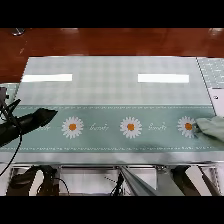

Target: Fold the shirts.

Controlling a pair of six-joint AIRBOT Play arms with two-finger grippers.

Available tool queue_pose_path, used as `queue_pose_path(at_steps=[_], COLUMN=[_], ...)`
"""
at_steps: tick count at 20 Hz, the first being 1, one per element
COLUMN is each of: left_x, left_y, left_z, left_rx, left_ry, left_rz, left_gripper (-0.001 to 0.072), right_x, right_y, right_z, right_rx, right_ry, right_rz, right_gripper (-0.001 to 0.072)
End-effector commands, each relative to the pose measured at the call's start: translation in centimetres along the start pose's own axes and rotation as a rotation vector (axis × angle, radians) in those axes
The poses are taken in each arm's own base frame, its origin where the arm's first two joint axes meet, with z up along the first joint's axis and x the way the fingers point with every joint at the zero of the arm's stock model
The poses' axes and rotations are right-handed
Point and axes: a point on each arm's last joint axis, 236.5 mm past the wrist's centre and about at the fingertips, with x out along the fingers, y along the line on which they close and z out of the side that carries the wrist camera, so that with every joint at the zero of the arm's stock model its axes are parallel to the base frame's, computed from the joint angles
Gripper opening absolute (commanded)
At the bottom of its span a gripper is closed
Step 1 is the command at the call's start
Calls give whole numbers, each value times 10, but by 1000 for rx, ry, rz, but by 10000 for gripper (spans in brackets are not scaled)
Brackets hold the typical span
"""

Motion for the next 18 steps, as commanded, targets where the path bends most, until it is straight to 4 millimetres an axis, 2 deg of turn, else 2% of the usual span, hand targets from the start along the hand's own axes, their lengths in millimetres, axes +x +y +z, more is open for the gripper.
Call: queue_pose_path(at_steps=[1, 2, 4, 6, 7, 8, 9, 10, 11, 12, 13, 14, 15, 16, 17, 18], left_x=[0, 0, 0, -6, -11, -17, -22, -25, -26, -27, -28, -29, -27, -21, -9, 9], left_y=[0, 0, 1, -2, -8, -17, -30, -45, -65, -88, -114, -140, -165, -186, -198, -198], left_z=[-3, -3, 4, 35, 54, 77, 99, 118, 136, 153, 170, 183, 189, 183, 168, 144], left_rx=[0, 0, 12, 22, 30, 46, 84, 122, 160, 198, 244, 285, 325, 358, 391, 445], left_ry=[14, 13, -18, -122, -170, -212, -233, -235, -219, -209, -215, -228, -228, -201, -152, -78], left_rz=[-2, -1, 3, 12, 12, 9, 2, -12, -38, -71, -106, -143, -182, -221, -240, -223], left_gripper=[27, 27, 27, 28, 28, 27, 26, 26, 26, 26, 26, 26, 25, 25, 25, 25], right_x=[23, 29, 33, 28, 22, 13, -4, -29, -60, -94, -127, -145, -147, -136, -117, -90], right_y=[-73, -72, -66, -57, -40, -13, 27, 79, 129, 178, 231, 271, 306, 334, 354, 368], right_z=[-40, -43, -34, -9, 11, 33, 57, 78, 94, 98, 84, 61, 31, -1, -33, -63], right_rx=[197, 191, 173, 152, 138, 111, 58, -32, -103, -222, -389, -530, -662, -789, -922, -1059], right_ry=[24, 39, 21, -57, -113, -172, -235, -304, -379, -452, -506, -523, -515, -485, -448, -410], right_rz=[-261, -257, -234, -189, -110, 4, 173, 387, 583, 758, 919, 1016, 1049, 1026, 965, 875], right_gripper=[516, 629, 629, 628, 611, 495, 179, 25, 25, 25, 25, 25, 25, 25, 25, 25])
